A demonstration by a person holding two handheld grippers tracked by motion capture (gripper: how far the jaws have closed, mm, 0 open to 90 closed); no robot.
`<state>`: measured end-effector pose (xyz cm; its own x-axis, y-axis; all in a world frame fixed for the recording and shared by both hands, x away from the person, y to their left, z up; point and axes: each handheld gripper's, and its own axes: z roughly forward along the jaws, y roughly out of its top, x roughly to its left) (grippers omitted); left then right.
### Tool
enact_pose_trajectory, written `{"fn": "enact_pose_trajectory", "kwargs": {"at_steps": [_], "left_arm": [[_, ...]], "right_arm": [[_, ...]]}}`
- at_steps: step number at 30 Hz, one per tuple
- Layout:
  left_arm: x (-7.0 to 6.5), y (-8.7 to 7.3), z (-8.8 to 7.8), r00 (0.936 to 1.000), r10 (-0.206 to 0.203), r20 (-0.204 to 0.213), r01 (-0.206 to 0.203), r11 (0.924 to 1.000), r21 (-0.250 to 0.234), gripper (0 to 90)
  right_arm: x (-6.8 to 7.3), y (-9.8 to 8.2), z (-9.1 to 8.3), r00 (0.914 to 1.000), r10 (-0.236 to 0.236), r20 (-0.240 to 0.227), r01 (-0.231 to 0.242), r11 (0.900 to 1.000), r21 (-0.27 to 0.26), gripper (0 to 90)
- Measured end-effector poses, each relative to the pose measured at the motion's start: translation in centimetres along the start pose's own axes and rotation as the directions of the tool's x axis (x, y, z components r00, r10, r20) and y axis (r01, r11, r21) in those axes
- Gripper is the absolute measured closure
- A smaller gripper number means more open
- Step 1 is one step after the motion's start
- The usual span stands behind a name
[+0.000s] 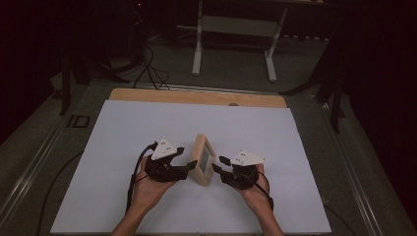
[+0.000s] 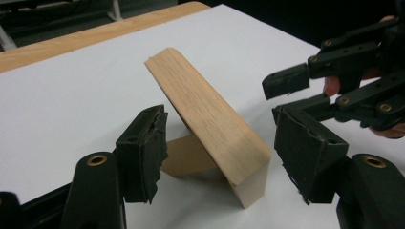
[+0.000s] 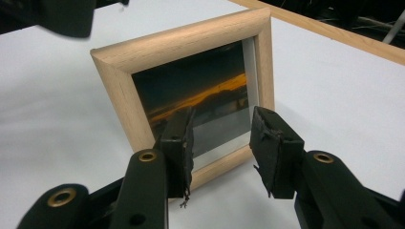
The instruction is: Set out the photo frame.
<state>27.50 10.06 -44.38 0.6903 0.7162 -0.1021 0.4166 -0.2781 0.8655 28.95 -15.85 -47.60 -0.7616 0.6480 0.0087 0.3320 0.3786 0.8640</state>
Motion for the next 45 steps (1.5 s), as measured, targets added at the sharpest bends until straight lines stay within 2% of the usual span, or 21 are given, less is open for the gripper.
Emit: {"fn": "enact_pose_trajectory", "kwargs": {"at_steps": [18, 31, 36, 45], "left_arm": [[-1.0, -0.5, 2.0, 0.9999, 0.004, -0.010, -0.003, 0.9993, 0.037, 34.8], [-1.0, -1.0, 3.1, 0.9992, -0.035, -0.020, 0.036, 0.9982, 0.047, 34.5], [-1.2, -1.3, 3.7, 0.9992, -0.034, -0.022, 0.036, 0.9972, 0.066, 34.5], [-1.2, -1.3, 4.0, 0.9987, -0.046, -0.022, 0.048, 0.9963, 0.072, 38.0]], "right_arm": [[-0.2, 0.1, -0.3, 1.0000, 0.001, 0.007, -0.001, 1.000, -0.012, 59.0], [-0.2, 0.1, -0.4, 1.0000, 0.000, 0.004, 0.001, 1.000, -0.012, 58.3], [-0.2, 0.2, -0.5, 1.0000, -0.001, 0.005, 0.001, 1.000, -0.016, 58.3], [-0.2, 0.2, -0.5, 1.0000, 0.000, 0.006, 0.000, 1.000, -0.018, 58.4]]}}
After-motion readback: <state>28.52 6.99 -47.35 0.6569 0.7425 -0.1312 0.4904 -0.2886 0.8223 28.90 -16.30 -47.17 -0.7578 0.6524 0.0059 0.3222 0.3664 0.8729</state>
